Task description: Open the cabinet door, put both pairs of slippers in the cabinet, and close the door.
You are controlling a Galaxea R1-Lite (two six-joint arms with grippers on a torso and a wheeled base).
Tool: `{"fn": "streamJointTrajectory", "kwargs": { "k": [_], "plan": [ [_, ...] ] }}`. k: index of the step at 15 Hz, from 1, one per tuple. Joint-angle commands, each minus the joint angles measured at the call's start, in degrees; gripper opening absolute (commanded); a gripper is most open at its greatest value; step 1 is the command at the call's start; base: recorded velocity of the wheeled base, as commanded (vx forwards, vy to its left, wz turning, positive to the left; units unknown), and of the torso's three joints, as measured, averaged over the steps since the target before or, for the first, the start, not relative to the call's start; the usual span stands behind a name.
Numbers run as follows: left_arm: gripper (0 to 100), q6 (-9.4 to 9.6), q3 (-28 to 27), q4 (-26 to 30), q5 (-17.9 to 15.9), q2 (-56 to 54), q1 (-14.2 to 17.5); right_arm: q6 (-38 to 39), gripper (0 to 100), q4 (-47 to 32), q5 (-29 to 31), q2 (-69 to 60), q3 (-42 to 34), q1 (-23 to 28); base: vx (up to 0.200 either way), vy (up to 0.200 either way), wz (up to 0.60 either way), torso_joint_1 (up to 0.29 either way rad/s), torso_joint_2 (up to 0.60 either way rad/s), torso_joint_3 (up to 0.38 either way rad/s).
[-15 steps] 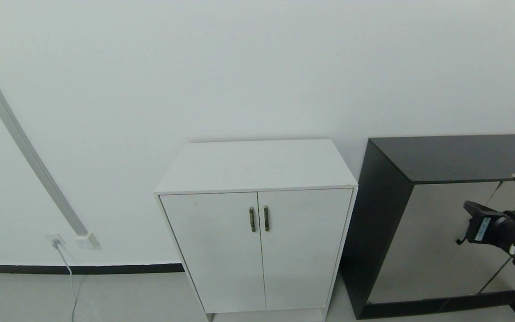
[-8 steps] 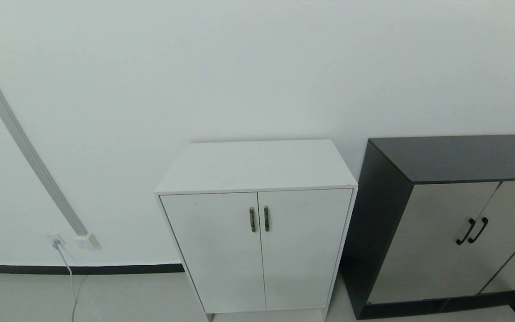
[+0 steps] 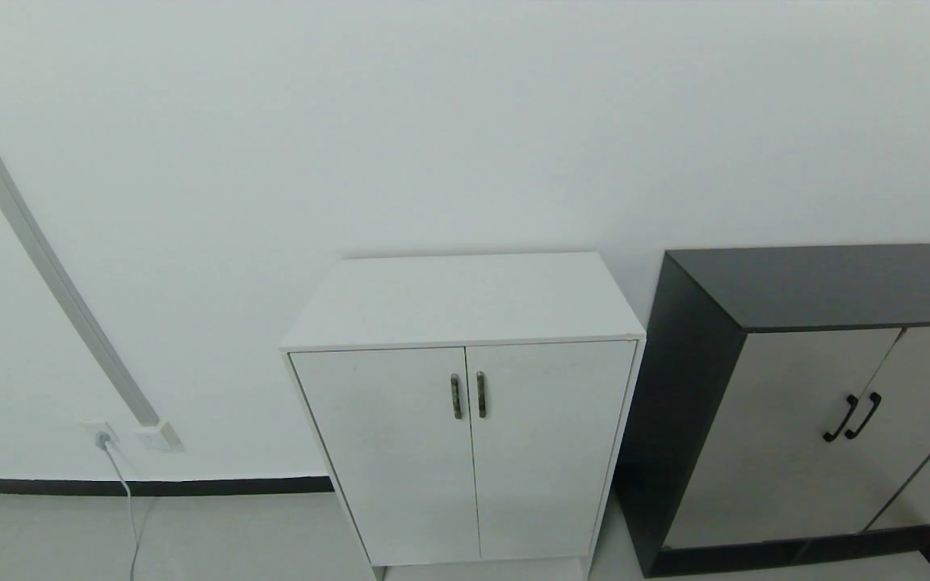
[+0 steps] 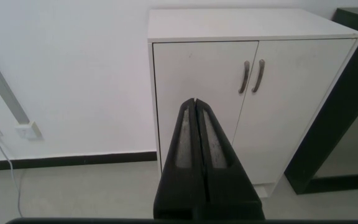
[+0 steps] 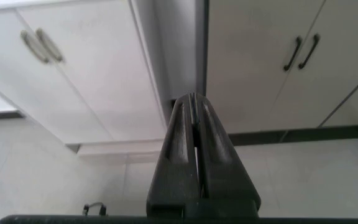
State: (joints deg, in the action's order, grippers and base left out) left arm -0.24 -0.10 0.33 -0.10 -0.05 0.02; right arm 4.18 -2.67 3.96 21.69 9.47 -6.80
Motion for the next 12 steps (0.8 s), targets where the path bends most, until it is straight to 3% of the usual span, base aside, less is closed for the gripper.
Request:
{"fn": "streamJointTrajectory", "kwargs": {
  "k": [1, 6, 9, 12],
  "plan": [
    [0, -0.02, 0.01, 0.02, 0.01, 0.05, -0.02, -0.05, 0, -0.58, -0.18, -6.22, -2.79, -2.60, 0.000, 0.000, 0.00, 0.000, 0.00, 0.000],
    [0, -0.02, 0.01, 0.02, 0.01, 0.05, -0.02, -1.46, 0, -0.49, -0.18, -9.82, -6.57, -6.82, 0.000, 0.000, 0.00, 0.000, 0.00, 0.000],
    [0, -0.02, 0.01, 0.02, 0.01, 0.05, -0.02, -6.73, 0, -0.49, 1.58, -11.14, -6.57, -5.94, 0.000, 0.000, 0.00, 0.000, 0.00, 0.000],
    [0, -0.11, 0.01, 0.02, 0.01, 0.05, -0.02, -6.91, 0, -0.49, 5.53, -11.23, -6.57, -3.39, 0.000, 0.000, 0.00, 0.000, 0.00, 0.000]
  ]
}}
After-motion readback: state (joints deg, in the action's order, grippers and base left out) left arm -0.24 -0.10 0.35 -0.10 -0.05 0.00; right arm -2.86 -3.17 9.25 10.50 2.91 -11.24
